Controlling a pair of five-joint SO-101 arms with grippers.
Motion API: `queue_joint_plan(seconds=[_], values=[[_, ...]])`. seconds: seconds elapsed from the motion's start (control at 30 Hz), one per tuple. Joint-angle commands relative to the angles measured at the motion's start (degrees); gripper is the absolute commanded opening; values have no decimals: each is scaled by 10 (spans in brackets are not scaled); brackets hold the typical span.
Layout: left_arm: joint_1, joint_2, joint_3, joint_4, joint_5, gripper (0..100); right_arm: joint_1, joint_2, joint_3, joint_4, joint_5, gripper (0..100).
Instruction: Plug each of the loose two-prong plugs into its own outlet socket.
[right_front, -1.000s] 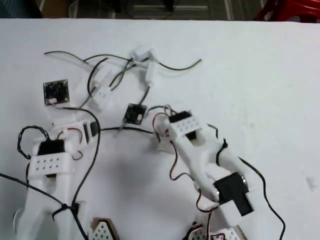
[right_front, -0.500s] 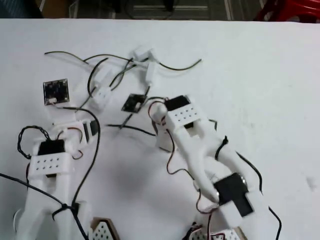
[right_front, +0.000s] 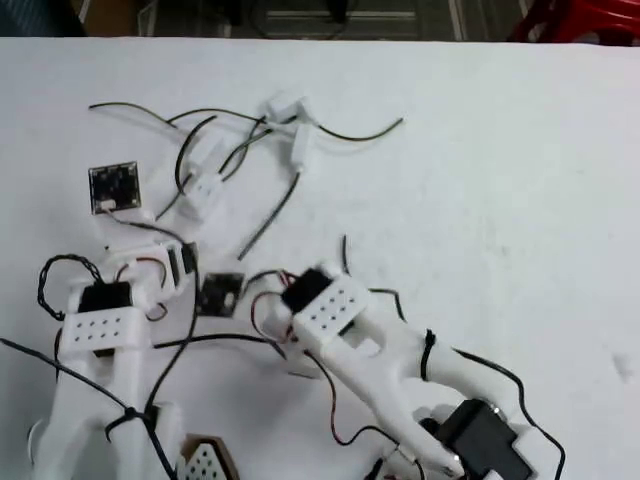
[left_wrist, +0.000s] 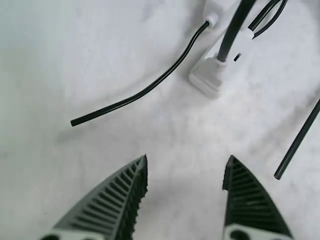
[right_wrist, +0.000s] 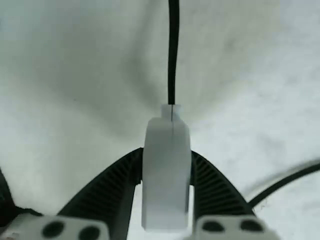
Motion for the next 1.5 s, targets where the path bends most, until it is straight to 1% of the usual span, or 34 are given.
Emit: queue_joint_plan(seconds=[0.0, 0.13, 0.27, 0.33, 0.43, 0.63, 0.77, 0.9, 1.03, 1.2, 1.47], values=[[-2, -18, -2, -10, 1, 249, -3, -22, 28, -54, -4, 63], [-2, -18, -1, -10, 1, 249, 12, -22, 33, -67, 11, 70], [-2, -18, -1, -10, 1, 249, 94, -21, 35, -83, 50, 149], [-2, -18, -1, -10, 1, 249, 129, -21, 47, -103, 76, 169], [-2, -18, -1, -10, 1, 249, 154, -21, 61, -130, 99, 173], [-2, -18, -1, -10, 1, 249, 192, -22, 44, -152, 101, 173], [-2, -18, -1, -10, 1, 249, 225, -22, 1, -141, 102, 173], [-2, -18, -1, -10, 1, 249, 233, -22, -49, -113, 102, 173], [-2, -18, -1, -10, 1, 249, 233, -22, -75, -109, 102, 173], [-2, -18, -1, -10, 1, 249, 233, -18, -65, -110, 147, 173], [-1, -18, -1, -11, 1, 249, 233, 62, -63, -85, 149, 173]])
